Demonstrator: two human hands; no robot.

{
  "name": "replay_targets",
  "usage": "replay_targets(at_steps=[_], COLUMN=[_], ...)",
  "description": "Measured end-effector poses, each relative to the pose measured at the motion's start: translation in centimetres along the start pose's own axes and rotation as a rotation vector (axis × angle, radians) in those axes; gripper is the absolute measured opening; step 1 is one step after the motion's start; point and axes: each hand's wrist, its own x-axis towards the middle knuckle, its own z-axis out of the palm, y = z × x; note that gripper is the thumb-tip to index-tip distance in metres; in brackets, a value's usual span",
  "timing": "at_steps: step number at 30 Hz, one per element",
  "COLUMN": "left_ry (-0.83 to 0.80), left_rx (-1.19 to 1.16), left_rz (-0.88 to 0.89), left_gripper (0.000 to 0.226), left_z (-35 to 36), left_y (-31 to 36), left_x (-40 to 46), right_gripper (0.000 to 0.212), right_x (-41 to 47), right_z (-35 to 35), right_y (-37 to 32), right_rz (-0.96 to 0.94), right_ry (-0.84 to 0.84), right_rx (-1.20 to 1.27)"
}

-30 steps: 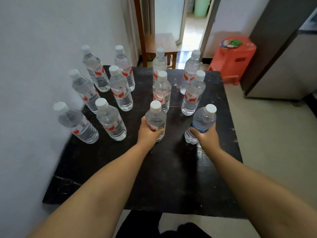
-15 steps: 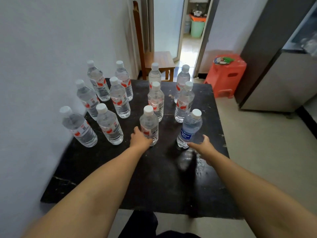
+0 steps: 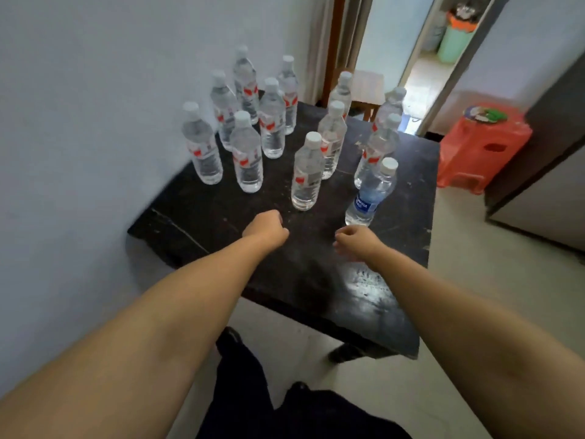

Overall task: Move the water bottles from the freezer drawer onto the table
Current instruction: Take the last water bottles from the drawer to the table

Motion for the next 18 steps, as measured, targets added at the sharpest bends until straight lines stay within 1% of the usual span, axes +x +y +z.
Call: replay_targets(at_steps=[3, 6, 8, 10, 13, 16, 18], left_ry=[0.040, 0.075, 0.080, 0.070, 0.050, 0.032, 0.024], left_rx=[-0.073, -0.095, -0.083, -0.070, -0.066, -0.120, -0.165], left_rz=[-0.124, -0.215, -0.268, -0.321, -0.398, -0.492, -0.542], left_gripper=[0.025, 0.022, 0.018, 0.017, 0.027, 0.032, 0.024], left_z=[-1.8, -3.5, -4.5, -5.4, -6.3, -6.9, -7.3], left_y=[-5.1, -9.5, -13.1, -16.9, -22.6, -28.8, -32.0], left_x=[-2.0, -3.8, -5.3, -7.0, -10.0, -13.3, -15.1], right_gripper=[0.015, 0.017, 0.017, 0.022, 0.023, 0.030, 0.027], right_x=[0.1, -0.3, -1.1, -2.2, -3.7, -6.0, -7.5], right_z=[3.9, 7.8, 11.2, 15.0, 20.7, 26.7, 30.2], right_y=[-2.4, -5.1, -7.0, -8.7, -10.4, -11.9, -12.6], right_rz=[-0.119, -0.236, -0.287, -0.280, -0.245, -0.342, -0.433], right_ry=[-0.082, -0.130, -0.222, -0.363, -0.561, -0.646, -0.682], right_rx=[-0.268, -0.568, -0.717, -0.825, -0.922, -1.040, -1.102])
